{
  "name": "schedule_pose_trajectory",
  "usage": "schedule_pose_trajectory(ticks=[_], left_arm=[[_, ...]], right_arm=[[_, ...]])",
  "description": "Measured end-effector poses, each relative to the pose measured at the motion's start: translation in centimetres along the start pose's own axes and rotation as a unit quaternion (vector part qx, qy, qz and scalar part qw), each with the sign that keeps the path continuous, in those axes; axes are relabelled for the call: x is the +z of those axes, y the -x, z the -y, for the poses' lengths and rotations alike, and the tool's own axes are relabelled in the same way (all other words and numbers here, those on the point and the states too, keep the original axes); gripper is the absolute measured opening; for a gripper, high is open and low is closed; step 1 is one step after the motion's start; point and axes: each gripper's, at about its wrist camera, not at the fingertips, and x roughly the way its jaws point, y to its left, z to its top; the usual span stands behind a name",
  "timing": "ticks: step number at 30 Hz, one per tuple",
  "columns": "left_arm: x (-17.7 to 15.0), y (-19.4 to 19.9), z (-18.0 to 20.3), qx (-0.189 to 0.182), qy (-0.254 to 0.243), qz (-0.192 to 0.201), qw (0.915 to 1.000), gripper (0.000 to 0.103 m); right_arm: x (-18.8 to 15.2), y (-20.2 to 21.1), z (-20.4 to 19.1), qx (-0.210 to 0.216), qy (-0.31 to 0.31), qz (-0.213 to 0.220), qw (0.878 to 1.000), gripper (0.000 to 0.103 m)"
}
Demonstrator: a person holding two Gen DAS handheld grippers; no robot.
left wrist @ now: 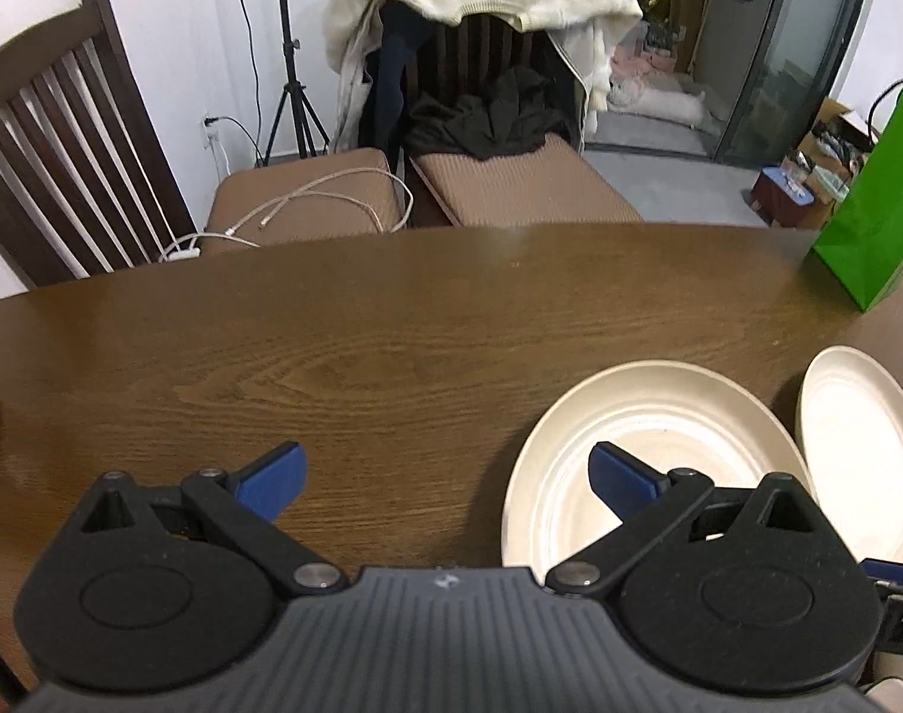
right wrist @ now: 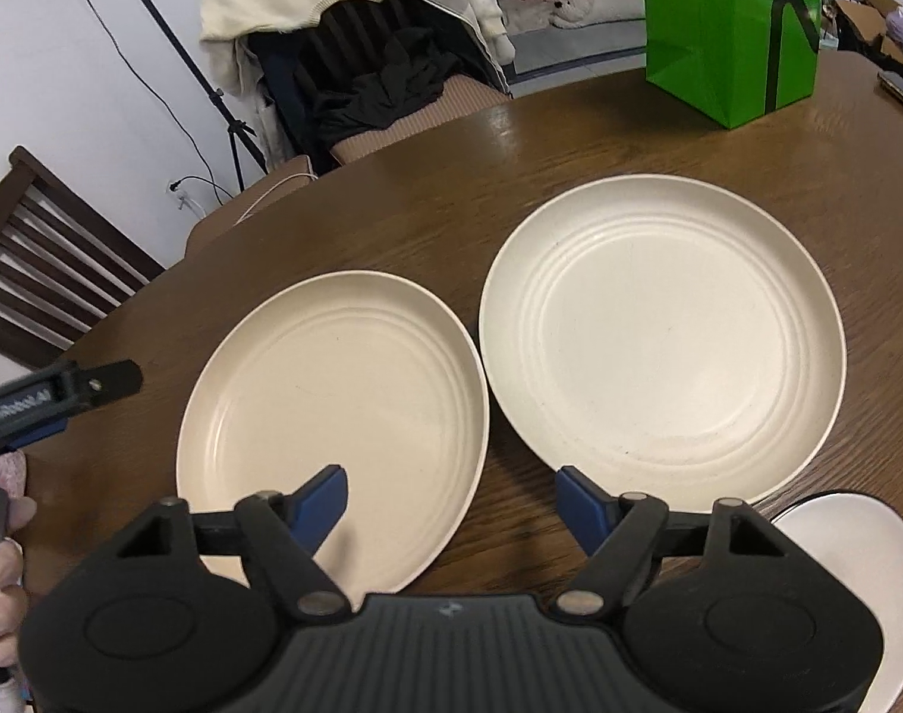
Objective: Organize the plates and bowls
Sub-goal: 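Move both grippers toward the second cream plate beside the other plate, then close the left gripper on the plate rim while the right gripper closes on it too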
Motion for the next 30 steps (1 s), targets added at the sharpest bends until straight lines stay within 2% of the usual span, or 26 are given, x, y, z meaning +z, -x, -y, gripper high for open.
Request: schedule_pose_trajectory(ticks=[4, 7, 10, 13, 15, 17, 19, 24, 27, 30], left_arm=[[-0.4, -1.4, 0.1, -0.004, 0.004, -0.009, 0.9999, 0.102], [-0.7, -2.2, 0.2, -0.004, 0.003, -0.014, 0.9999, 0.102], [-1.0, -3.2, 0.2, -0.001, 0.002, -0.023, 0.9997, 0.099], [-1.3, -3.9, 0.0, -0.004, 0.006, -0.030, 0.9995, 0.097], [-1.4, -4.3, 0.0, -0.002, 0.003, -0.032, 0.9995, 0.092], [-1.6, -4.7, -0.1, -0.003, 0.004, -0.037, 0.9993, 0.083], [-1.7, -5.0, -0.2, -0.004, 0.006, -0.040, 0.9992, 0.079], [-1.9, -5.1, -0.2, -0.007, 0.006, -0.041, 0.9991, 0.079], [-1.7, -5.2, -0.1, -0.017, 0.007, -0.041, 0.9990, 0.070], [-1.6, -5.1, 0.3, -0.031, 0.004, -0.038, 0.9988, 0.054]], right_arm=[[0.0, -1.1, -0.2, 0.001, -0.001, -0.012, 1.000, 0.062], [0.0, -2.0, -0.1, 0.001, -0.003, -0.018, 1.000, 0.061], [-0.2, -2.8, -0.1, 0.006, -0.006, -0.024, 1.000, 0.054], [-0.3, -3.5, -0.2, 0.007, -0.008, -0.027, 1.000, 0.053], [-0.4, -3.9, -0.2, 0.009, -0.011, -0.026, 1.000, 0.053], [-0.5, -4.1, -0.1, 0.011, -0.015, -0.025, 1.000, 0.053], [-0.6, -4.3, -0.2, 0.011, -0.015, -0.026, 0.999, 0.053], [-0.6, -4.5, -0.3, 0.017, -0.013, -0.023, 1.000, 0.052], [-0.5, -4.5, -0.4, 0.019, -0.011, -0.023, 1.000, 0.046], [-0.5, -4.5, -0.2, 0.019, -0.013, -0.023, 0.999, 0.044]])
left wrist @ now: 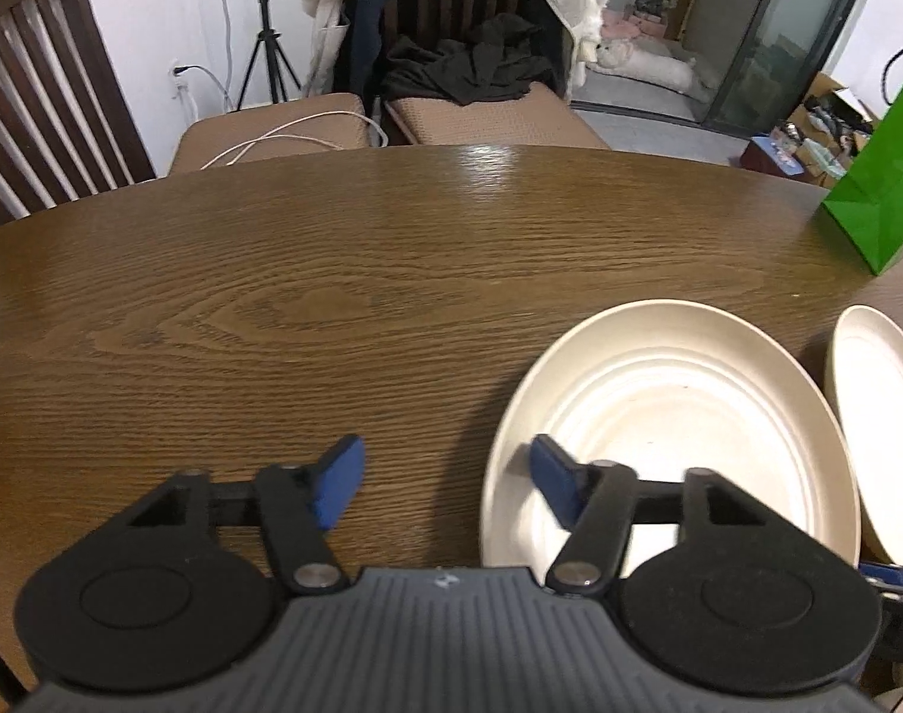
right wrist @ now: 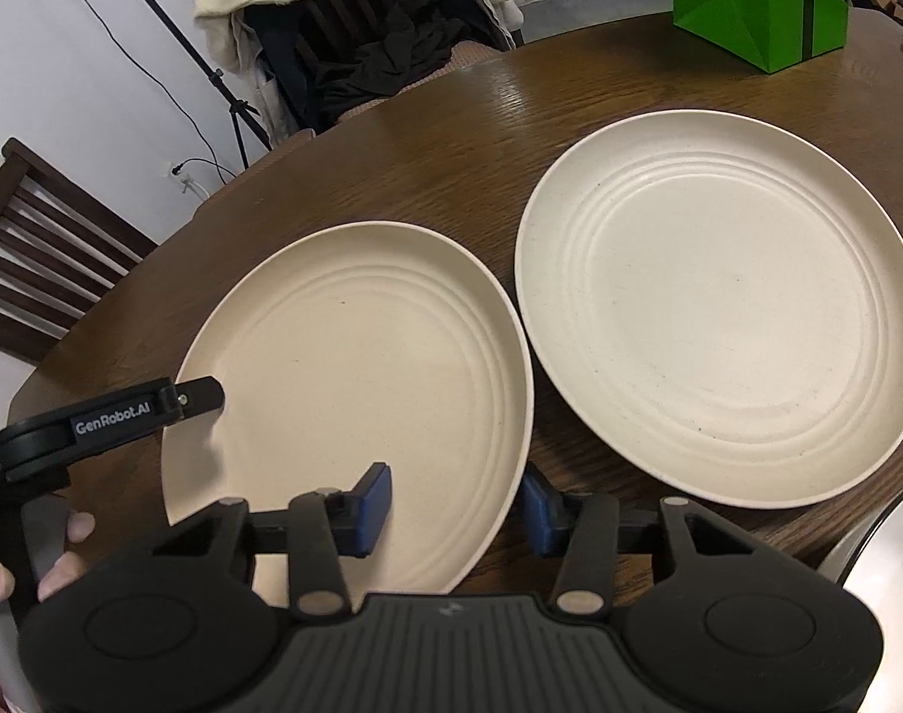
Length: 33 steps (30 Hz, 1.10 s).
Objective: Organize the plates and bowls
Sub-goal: 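Close the left gripper on the plate rim while the right gripper closes on it too, then lift the cream plate with both grippers and pull it off the table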
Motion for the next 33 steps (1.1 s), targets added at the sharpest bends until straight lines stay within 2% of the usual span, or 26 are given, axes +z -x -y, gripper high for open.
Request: schedule_pose_trajectory(ticks=[2, 4, 7, 11, 22, 33], left_arm=[[0.0, 0.1, 0.1, -0.019, -0.001, 0.001, 0.9998, 0.028], [0.0, 0.2, 0.3, -0.035, 0.000, 0.001, 0.9994, 0.016], [-0.2, 0.1, 1.0, -0.022, -0.007, 0.008, 0.9997, 0.017], [-0.4, 0.4, 1.5, -0.013, -0.013, 0.011, 0.9998, 0.017], [-0.3, 1.7, 1.5, 0.001, -0.006, 0.031, 0.9995, 0.017], [0.3, 5.0, 1.7, 0.003, -0.004, 0.061, 0.9981, 0.017]], right_arm=[[0.1, 0.0, 0.2, -0.001, -0.002, 0.001, 1.000, 0.040], [0.0, 0.0, 0.2, -0.002, -0.002, 0.002, 1.000, 0.036], [-0.1, 0.0, 0.2, -0.005, -0.001, 0.002, 1.000, 0.025], [-0.2, 0.1, 0.2, -0.020, 0.004, 0.006, 1.000, 0.015], [-0.8, 0.4, 0.3, -0.007, 0.015, 0.019, 1.000, 0.014], [-0.4, 2.1, 0.0, 0.010, 0.021, 0.041, 0.999, 0.014]])
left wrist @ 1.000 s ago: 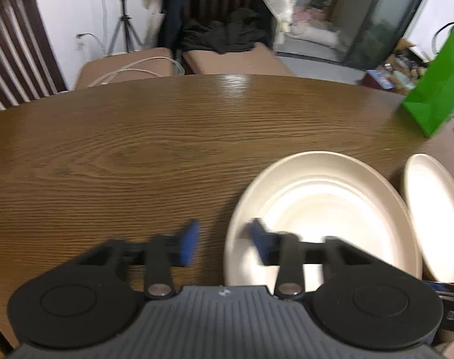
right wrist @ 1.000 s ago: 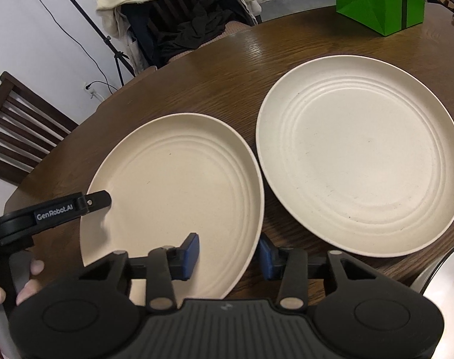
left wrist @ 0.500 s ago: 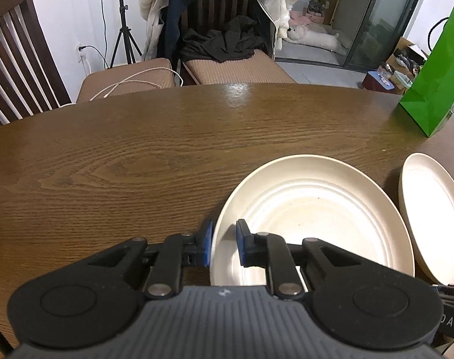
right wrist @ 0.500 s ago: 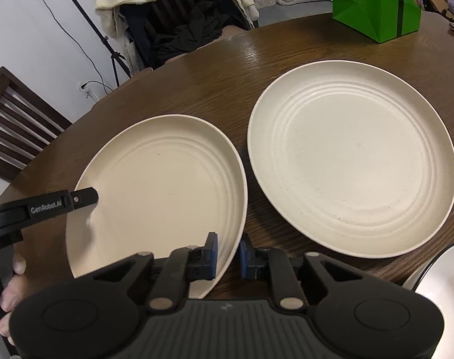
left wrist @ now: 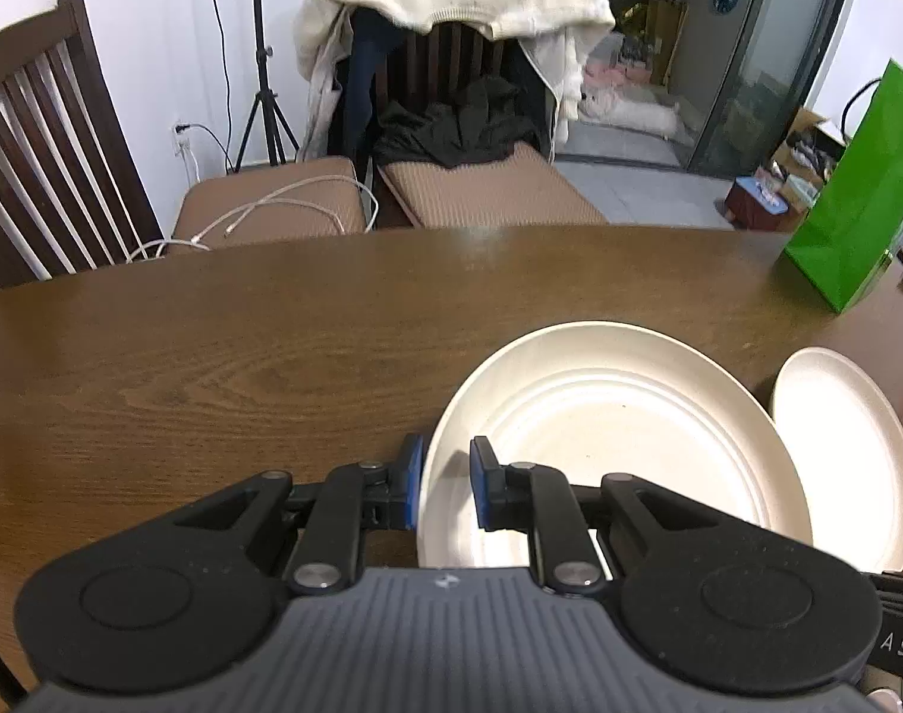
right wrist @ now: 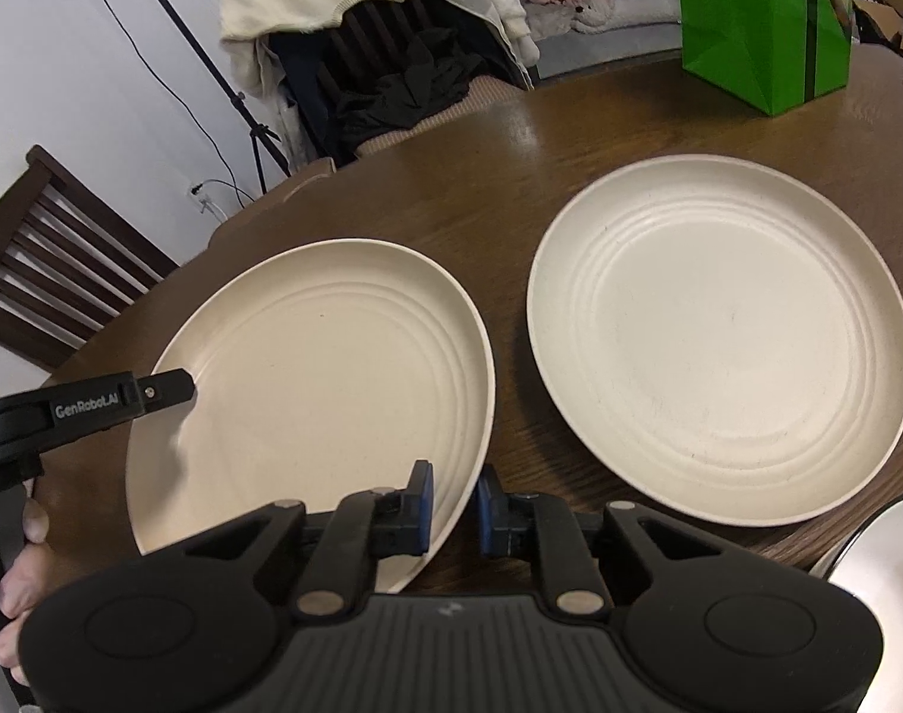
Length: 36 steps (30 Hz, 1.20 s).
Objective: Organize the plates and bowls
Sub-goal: 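Lift the cream plate with both grippers and pull it off the table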
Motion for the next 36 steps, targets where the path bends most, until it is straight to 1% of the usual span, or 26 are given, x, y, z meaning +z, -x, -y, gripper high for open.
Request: schedule_pose_trajectory(ticks=[10, 19, 36], left_arm=[[1.0, 3.4, 0.8, 0.002, 0.001, 0.023, 0.9997, 0.017], [1.1, 5.7, 1.8, 0.003, -0.005, 0.031, 0.9995, 0.017], [-0.5, 11.0, 3.3, 0.012, -0.016, 0.042, 0.9989, 0.017]], right_arm=[[0.6, 3.0, 0.1, 0.016, 0.010, 0.025, 1.000, 0.014], [0.9, 5.2, 0.4, 0.018, 0.011, 0.035, 0.999, 0.014], [0.0, 9.6, 0.8, 0.022, 0.019, 0.042, 0.999, 0.015]])
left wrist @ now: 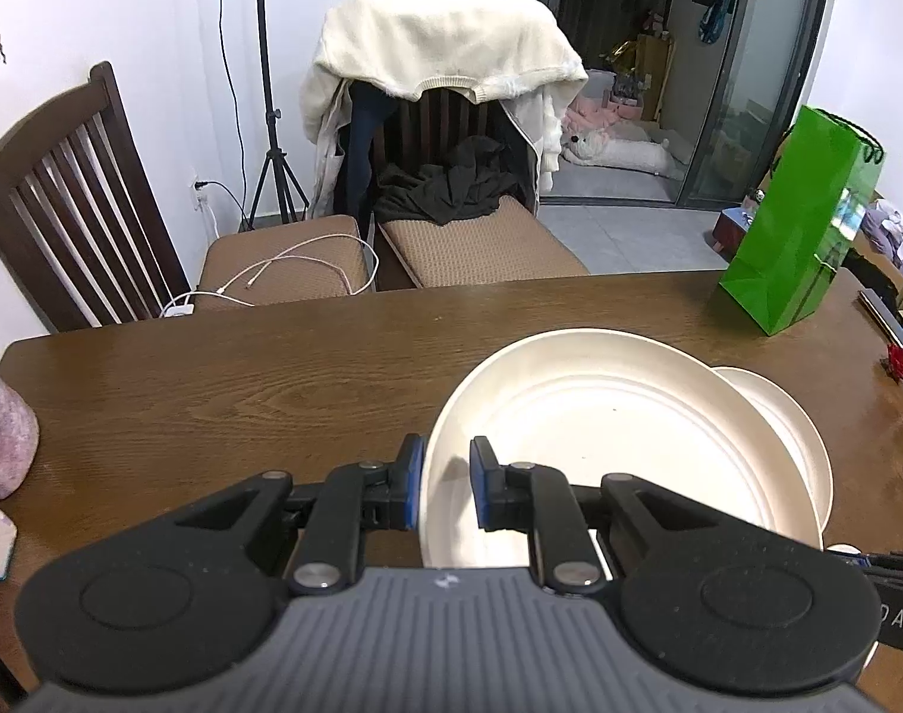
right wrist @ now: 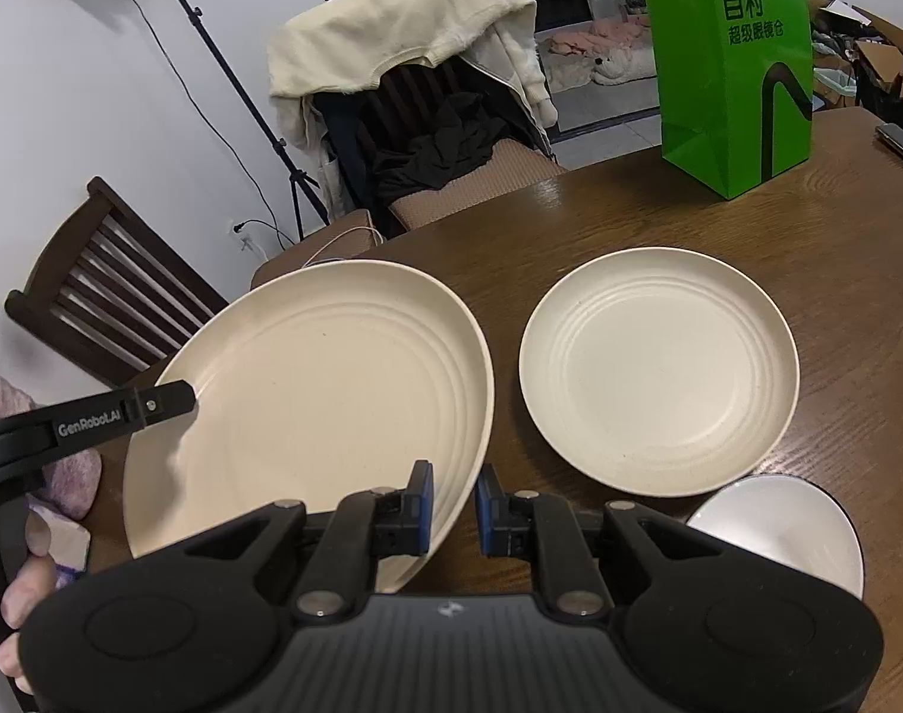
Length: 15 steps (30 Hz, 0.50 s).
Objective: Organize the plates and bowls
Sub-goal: 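Lift the cream plate with both grippers and pull it off the table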
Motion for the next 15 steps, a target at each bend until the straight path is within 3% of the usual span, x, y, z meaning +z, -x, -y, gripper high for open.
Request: schedule_pose_trajectory(ticks=[15], left_arm=[[-2.4, 6.0, 0.8, 0.010, 0.013, 0.012, 0.9998, 0.017]], right_arm=[[-2.7, 5.0, -0.4, 0.013, 0.012, 0.007, 1.000, 0.015]])
